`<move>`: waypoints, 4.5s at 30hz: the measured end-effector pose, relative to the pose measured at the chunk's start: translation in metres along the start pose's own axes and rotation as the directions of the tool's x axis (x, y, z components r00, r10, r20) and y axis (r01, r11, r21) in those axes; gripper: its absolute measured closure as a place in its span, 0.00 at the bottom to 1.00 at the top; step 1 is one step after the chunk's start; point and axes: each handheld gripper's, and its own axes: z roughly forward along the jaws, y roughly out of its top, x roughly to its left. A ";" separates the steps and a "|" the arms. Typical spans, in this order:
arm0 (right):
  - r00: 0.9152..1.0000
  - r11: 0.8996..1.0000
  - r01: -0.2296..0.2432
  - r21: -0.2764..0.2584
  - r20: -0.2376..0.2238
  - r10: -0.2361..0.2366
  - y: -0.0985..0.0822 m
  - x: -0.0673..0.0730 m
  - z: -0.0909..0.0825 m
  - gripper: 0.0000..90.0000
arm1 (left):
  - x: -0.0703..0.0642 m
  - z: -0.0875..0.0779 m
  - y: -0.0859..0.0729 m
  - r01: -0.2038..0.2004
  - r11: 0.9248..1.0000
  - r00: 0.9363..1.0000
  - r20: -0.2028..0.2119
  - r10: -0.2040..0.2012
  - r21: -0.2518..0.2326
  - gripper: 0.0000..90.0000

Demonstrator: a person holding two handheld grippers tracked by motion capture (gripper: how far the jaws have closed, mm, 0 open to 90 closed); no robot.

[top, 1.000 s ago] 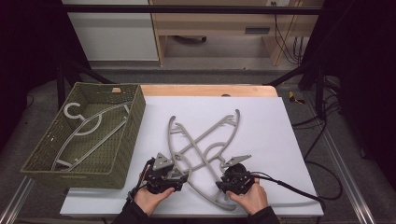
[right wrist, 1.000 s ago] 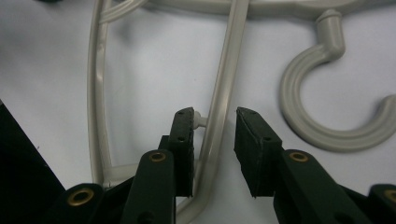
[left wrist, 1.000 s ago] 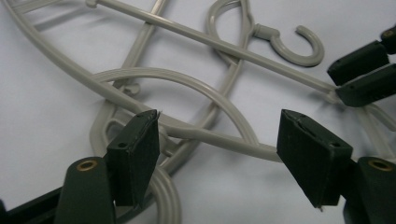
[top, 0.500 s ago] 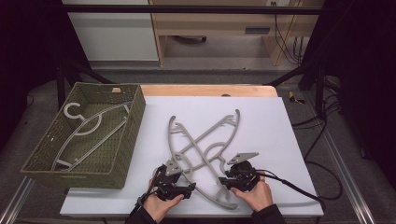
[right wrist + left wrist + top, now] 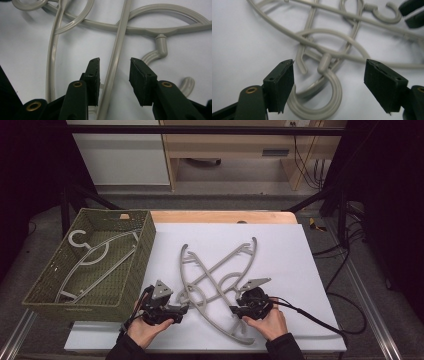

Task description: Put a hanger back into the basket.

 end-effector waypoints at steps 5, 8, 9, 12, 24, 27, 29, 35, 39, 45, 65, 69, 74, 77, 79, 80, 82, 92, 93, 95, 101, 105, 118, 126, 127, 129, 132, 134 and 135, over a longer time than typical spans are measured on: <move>1.000 1.000 -0.005 0.028 -0.009 0.005 0.006 0.005 0.005 0.69 | -0.008 0.012 -0.009 -0.040 0.997 0.999 0.033 0.038 0.062 0.30; 1.000 0.999 -0.003 0.042 -0.001 0.003 0.005 0.005 0.008 0.70 | -0.013 0.018 -0.008 -0.059 0.995 0.997 0.049 0.055 0.082 0.37; 1.000 0.999 -0.004 0.055 0.004 0.004 0.005 0.005 0.008 0.70 | -0.015 0.019 -0.007 -0.068 0.994 0.997 0.045 0.064 0.086 0.39; 1.000 0.997 0.016 0.075 0.003 -0.016 0.004 0.003 0.012 0.72 | -0.019 0.024 -0.006 -0.076 0.991 0.996 0.044 0.071 0.112 0.46; 0.999 0.991 -0.046 0.125 0.017 0.044 0.005 0.001 0.019 0.87 | -0.019 0.026 -0.005 -0.083 0.981 0.997 0.021 0.080 0.178 0.82; 0.997 0.989 -0.068 0.129 0.027 0.065 0.005 0.001 0.016 0.88 | -0.021 0.026 -0.004 -0.100 0.978 0.995 0.026 0.096 0.181 0.82; 0.997 0.991 -0.069 0.113 0.034 0.065 0.005 0.002 0.012 0.88 | -0.021 0.023 -0.003 -0.102 0.978 0.995 0.036 0.097 0.179 0.82; 0.995 0.992 -0.101 0.070 0.032 0.099 0.004 0.008 -0.001 0.88 | -0.021 0.012 0.006 -0.129 0.977 0.992 0.037 0.124 0.168 0.82; 0.994 0.992 -0.106 0.063 0.029 0.105 0.001 0.013 -0.003 0.87 | -0.016 0.012 0.009 -0.149 0.973 0.989 0.043 0.144 0.174 0.82; 0.994 0.990 -0.112 0.080 0.015 0.111 -0.004 0.019 0.002 0.86 | -0.012 0.017 0.007 -0.182 0.961 0.983 0.054 0.174 0.207 0.82; 0.995 0.994 -0.097 0.041 -0.024 0.098 -0.007 0.023 0.015 0.71 | 0.003 0.016 0.004 -0.227 0.951 0.974 0.069 0.217 0.210 0.81; 0.999 0.999 -0.048 -0.003 -0.007 0.048 -0.006 0.019 0.007 0.65 | 0.003 0.009 0.005 -0.173 0.972 0.985 0.047 0.167 0.161 0.75; 0.999 0.999 -0.032 -0.025 0.014 0.033 -0.003 0.014 -0.003 0.61 | 0.000 -0.012 0.012 -0.073 0.995 0.997 0.040 0.071 0.062 0.63; 0.999 0.999 -0.033 -0.037 0.026 0.034 0.000 0.011 -0.008 0.58 | -0.008 -0.012 0.013 -0.010 1.000 0.999 0.053 0.010 0.003 0.55; 0.999 0.999 -0.022 -0.039 0.035 0.023 0.000 0.010 -0.009 0.56 | -0.015 -0.007 0.012 0.019 1.000 0.997 0.070 -0.018 -0.005 0.52; 0.999 0.999 -0.017 -0.039 0.038 0.018 0.000 0.009 -0.010 0.55 | -0.018 -0.003 0.011 0.031 0.999 0.996 0.080 -0.031 -0.007 0.52; 0.999 0.999 -0.013 -0.037 0.040 0.015 0.000 0.010 -0.012 0.53 | -0.025 0.003 0.009 0.050 0.999 0.995 0.085 -0.049 -0.011 0.49; 1.000 0.999 -0.005 -0.054 0.021 0.006 -0.004 0.007 -0.012 0.53 | -0.031 0.008 -0.002 0.039 0.999 0.996 0.081 -0.038 -0.014 0.44; 1.000 0.999 -0.017 -0.050 0.016 0.018 -0.003 0.008 -0.012 0.53 | -0.028 0.004 -0.005 0.037 0.999 0.997 0.073 -0.036 -0.016 0.44; 1.000 0.999 -0.012 -0.050 0.018 0.012 0.000 0.006 -0.009 0.54 | -0.023 -0.001 -0.010 0.037 0.999 0.998 0.057 -0.036 -0.017 0.43; 1.000 1.000 -0.026 -0.015 0.010 0.027 0.018 0.004 0.012 0.59 | -0.015 -0.001 -0.018 0.014 1.000 0.999 0.031 -0.014 0.006 0.49; 0.999 0.998 -0.041 0.038 0.006 0.041 0.027 0.007 0.028 0.64 | -0.013 0.007 -0.020 0.003 1.000 1.000 0.000 -0.003 0.024 0.55; 0.993 0.987 -0.119 0.109 0.025 0.117 0.024 0.008 0.040 0.86 | -0.015 0.015 -0.016 -0.071 0.993 0.997 -0.037 0.074 0.091 0.83; 0.985 0.982 -0.175 0.067 0.012 0.174 0.018 0.023 0.024 0.83 | -0.007 0.009 -0.011 -0.123 0.987 0.992 -0.022 0.126 0.106 0.86; 0.985 0.982 -0.175 0.067 0.012 0.174 0.018 0.023 0.024 0.83 | -0.007 0.009 -0.011 -0.123 0.987 0.992 -0.022 0.126 0.106 0.85; 0.986 0.983 -0.170 0.075 0.013 0.169 0.014 0.027 0.025 0.81 | -0.006 0.009 -0.011 -0.124 0.987 0.992 -0.015 0.126 0.105 0.85; 0.983 0.980 -0.182 0.084 0.012 0.182 0.008 0.035 0.028 0.79 | -0.004 0.008 -0.010 -0.143 0.984 0.989 -0.027 0.147 0.108 0.85; 0.981 0.977 -0.194 0.089 -0.002 0.195 0.007 0.038 0.028 0.78 | -0.003 0.008 -0.010 -0.145 0.984 0.988 -0.027 0.149 0.105 0.85; 0.981 0.977 -0.194 0.089 -0.002 0.195 0.007 0.038 0.028 0.78 | -0.003 0.008 -0.010 -0.145 0.984 0.988 -0.027 0.149 0.105 0.85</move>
